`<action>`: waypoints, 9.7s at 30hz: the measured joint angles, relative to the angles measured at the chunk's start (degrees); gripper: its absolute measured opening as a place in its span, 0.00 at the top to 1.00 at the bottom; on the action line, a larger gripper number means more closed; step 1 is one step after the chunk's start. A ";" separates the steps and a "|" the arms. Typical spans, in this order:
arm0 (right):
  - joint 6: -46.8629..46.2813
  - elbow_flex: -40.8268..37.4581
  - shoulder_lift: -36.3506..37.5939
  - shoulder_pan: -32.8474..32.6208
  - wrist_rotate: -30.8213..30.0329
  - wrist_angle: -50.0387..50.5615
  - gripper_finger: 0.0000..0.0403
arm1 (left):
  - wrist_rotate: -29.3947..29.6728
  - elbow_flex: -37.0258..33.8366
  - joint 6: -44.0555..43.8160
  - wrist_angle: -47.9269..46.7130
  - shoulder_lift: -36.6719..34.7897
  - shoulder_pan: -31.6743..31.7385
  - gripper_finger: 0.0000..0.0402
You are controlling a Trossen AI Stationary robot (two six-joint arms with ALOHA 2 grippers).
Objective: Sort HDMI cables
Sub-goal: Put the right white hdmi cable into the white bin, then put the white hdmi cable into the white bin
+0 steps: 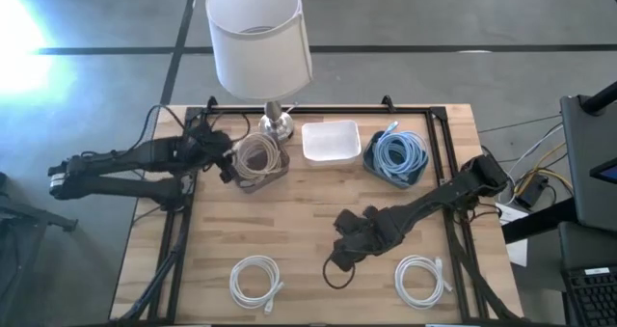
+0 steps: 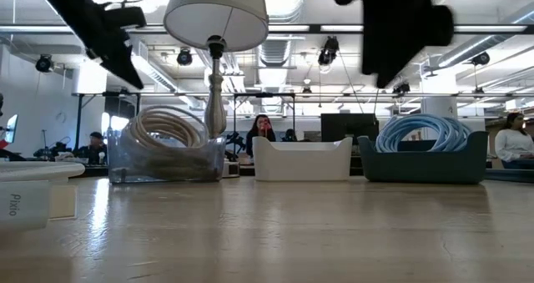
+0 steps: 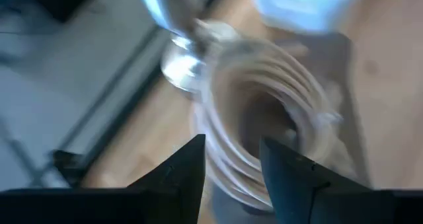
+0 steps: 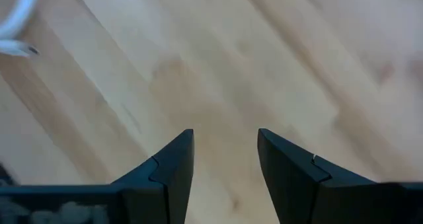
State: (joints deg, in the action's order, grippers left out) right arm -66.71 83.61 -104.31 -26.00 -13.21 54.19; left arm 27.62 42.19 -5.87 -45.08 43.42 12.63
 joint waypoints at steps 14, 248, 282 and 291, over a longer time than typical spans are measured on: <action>-36.02 -8.92 0.02 -7.01 17.77 3.48 0.61 | 6.75 3.03 1.10 20.64 0.63 -0.03 0.63; 8.63 -11.53 19.39 5.94 -26.86 5.02 0.69 | -11.10 14.80 15.99 53.10 42.75 -7.73 0.93; -8.12 -20.88 19.06 3.23 -24.24 2.04 0.74 | -5.73 24.03 19.88 57.69 62.81 6.39 0.85; -7.87 -21.00 19.06 3.23 -24.20 1.93 0.77 | -5.56 24.03 20.82 56.68 62.41 6.11 0.68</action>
State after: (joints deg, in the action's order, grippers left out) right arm -74.57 62.60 -85.25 -22.76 -37.41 56.12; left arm 22.05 66.22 14.95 11.60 105.83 18.74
